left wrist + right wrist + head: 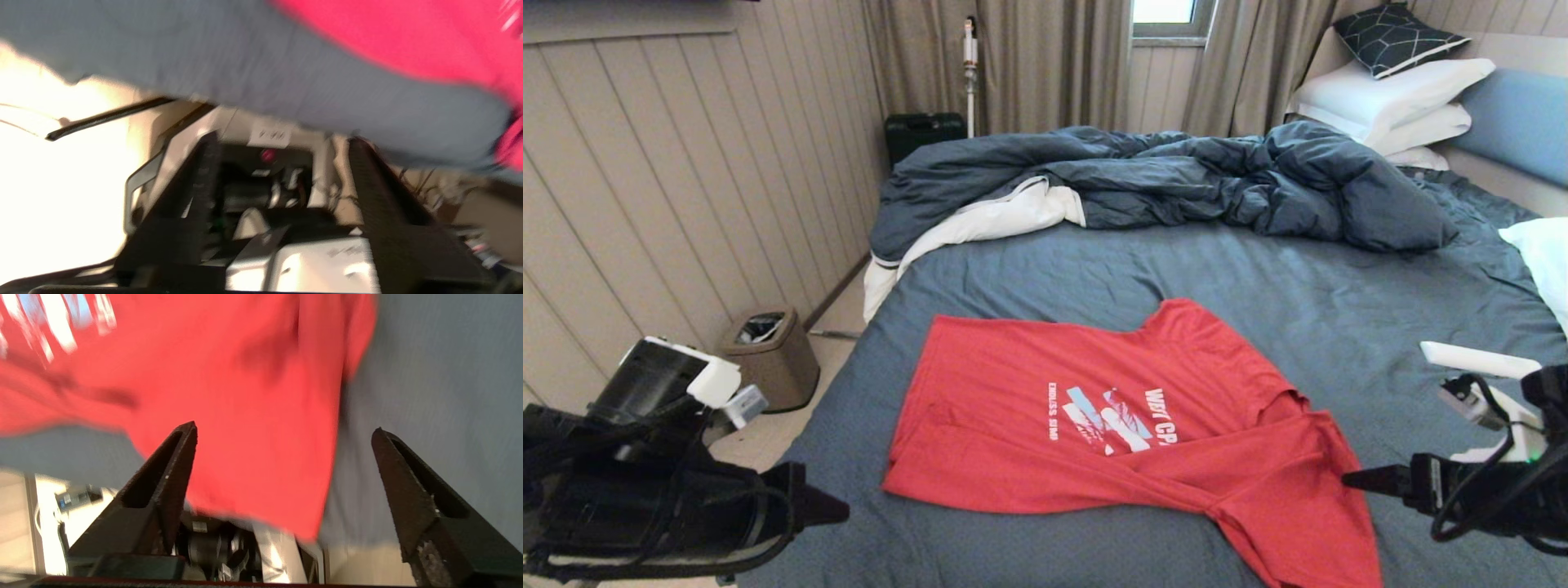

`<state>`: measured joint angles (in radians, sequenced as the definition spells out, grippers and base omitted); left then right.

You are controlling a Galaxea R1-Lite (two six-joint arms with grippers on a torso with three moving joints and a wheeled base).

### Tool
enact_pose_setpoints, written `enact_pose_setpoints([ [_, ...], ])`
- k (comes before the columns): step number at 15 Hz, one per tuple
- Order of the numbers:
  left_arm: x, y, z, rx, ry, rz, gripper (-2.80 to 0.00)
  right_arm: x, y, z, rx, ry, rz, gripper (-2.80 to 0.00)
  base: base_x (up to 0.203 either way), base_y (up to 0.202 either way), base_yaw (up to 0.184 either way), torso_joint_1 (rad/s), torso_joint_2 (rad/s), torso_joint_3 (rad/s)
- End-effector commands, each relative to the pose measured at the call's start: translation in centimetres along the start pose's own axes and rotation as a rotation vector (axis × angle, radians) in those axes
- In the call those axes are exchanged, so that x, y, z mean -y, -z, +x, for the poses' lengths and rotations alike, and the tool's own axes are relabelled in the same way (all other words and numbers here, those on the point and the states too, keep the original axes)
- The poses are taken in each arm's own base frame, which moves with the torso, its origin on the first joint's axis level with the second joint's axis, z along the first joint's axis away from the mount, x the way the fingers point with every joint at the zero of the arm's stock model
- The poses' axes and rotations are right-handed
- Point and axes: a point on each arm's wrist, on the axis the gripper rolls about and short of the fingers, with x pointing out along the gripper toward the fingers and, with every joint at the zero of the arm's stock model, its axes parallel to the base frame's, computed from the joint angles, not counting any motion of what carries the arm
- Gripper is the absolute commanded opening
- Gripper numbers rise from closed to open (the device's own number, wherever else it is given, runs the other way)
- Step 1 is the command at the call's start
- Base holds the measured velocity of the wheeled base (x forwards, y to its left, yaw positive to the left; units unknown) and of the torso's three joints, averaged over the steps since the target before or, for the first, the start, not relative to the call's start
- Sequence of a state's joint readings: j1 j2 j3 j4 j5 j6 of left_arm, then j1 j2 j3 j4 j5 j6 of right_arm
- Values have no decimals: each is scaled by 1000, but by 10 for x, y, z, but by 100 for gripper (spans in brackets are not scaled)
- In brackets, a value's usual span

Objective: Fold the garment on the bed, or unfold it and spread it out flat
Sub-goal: Fold the red T-shirt

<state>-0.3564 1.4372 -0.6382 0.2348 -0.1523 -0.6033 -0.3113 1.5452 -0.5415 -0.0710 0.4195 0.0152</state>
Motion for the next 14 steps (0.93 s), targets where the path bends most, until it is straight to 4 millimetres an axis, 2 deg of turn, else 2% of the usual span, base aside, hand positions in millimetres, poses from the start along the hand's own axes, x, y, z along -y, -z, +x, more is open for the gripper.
enact_pose_setpoints([
  [1,-11,17,-8,9,2,4,-280,0,13,-1,-26,7,1,0,0,0,0,0,0,0],
  [4,-26,32,-8,68,10,10,-280,3,25,8,-94,13,6,0,0,0,0,0,0,0],
  [9,-27,33,-6,72,15,5,-280,10,26,28,-132,9,12,0,0,0,0,0,0,0],
  [14,-27,32,-4,59,18,1,-280,1,31,36,-163,-24,-27,0,0,0,0,0,0,0],
])
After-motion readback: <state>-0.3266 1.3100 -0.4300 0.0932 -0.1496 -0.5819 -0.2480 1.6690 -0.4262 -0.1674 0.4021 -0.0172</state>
